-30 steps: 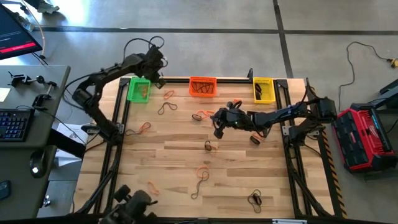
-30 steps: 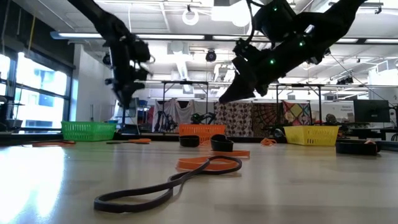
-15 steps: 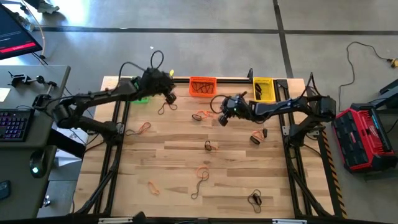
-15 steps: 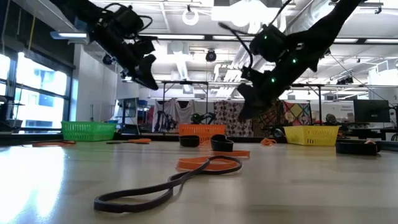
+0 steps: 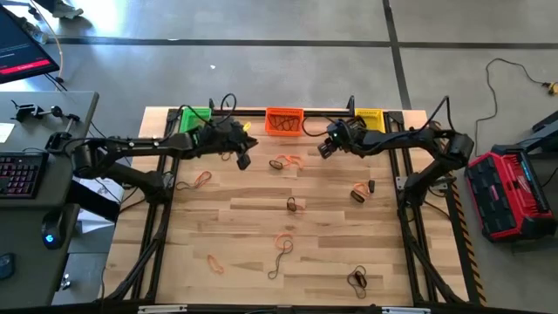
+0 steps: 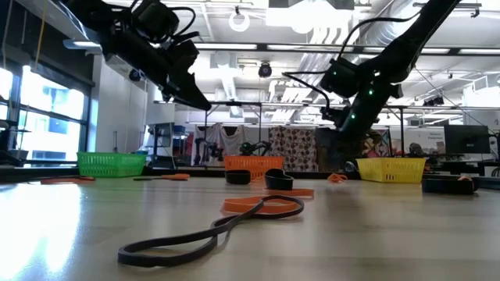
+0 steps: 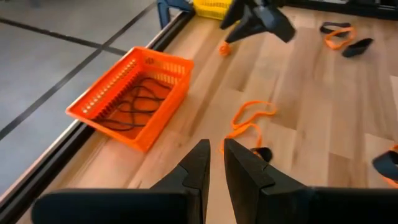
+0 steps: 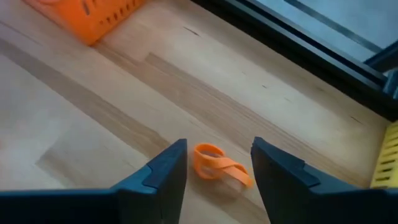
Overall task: Sort rubber bands into baskets
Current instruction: Put the top right orange rubber band into the green bin
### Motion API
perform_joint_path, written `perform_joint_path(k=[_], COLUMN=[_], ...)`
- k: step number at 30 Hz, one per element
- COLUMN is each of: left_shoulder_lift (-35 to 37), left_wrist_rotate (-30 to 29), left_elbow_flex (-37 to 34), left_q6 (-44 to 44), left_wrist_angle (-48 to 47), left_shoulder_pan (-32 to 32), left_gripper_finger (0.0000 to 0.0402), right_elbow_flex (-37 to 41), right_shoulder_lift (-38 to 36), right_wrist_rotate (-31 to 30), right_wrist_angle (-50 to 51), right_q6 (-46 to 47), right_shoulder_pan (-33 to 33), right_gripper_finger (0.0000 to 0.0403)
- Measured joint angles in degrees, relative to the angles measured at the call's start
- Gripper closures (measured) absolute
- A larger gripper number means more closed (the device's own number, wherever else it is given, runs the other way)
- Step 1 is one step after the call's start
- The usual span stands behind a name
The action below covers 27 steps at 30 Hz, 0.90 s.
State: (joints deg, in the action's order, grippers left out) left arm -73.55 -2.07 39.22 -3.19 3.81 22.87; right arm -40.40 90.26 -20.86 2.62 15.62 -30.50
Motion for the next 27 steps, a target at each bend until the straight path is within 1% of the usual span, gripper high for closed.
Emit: perform_joint_path(k=[3, 6, 11, 16, 20, 24, 26, 27], left_shoulder_lift=[0.0, 0.0, 0.0, -0.1, -0.1, -0.1, -0.1, -0.1], left_wrist_rotate=[0.0, 0.0, -0.1, -0.1, -0.1, -0.1, -0.1, -0.1], left_elbow_flex=[0.0, 0.0, 0.0, 0.0, 0.0, 0.0, 0.0, 0.0], left_q6=[-0.1, -0.3, -0.4, -0.4, 0.0, 0.1, 0.1, 0.1], left_wrist_angle=[0.0, 0.0, 0.0, -0.1, -0.1, -0.3, -0.3, -0.3], left_shoulder_pan=[-1.2, -2.1, -3.2, -3.2, -3.2, -3.5, -3.9, -4.1], left_gripper_finger=[0.0365, 0.0365, 0.0365, 0.0365, 0.0365, 0.0365, 0.0365, 0.0365], right_elbow_flex=[0.0, 0.0, 0.0, -0.2, -0.1, 0.1, 0.1, 0.1], right_shoulder_lift=[0.0, 0.9, 4.9, 7.5, 6.8, 4.0, 2.1, 1.3], right_wrist_rotate=[0.4, 1.3, 1.4, 1.4, 1.3, 2.0, 2.0, 2.0], right_wrist_angle=[0.6, 0.5, 0.1, -1.4, -1.9, -1.6, -1.9, -1.8], right_q6=[0.5, 3.2, 7.3, 7.9, 6.3, 4.6, 3.6, 3.5], right_shoulder_pan=[-0.7, -1.4, -3.3, -4.0, -3.1, -1.2, -0.2, 0.2], right_gripper_finger=[0.0240, 0.0250, 0.0266, 0.0283, 0.0322, 0.0383, 0.0396, 0.0394])
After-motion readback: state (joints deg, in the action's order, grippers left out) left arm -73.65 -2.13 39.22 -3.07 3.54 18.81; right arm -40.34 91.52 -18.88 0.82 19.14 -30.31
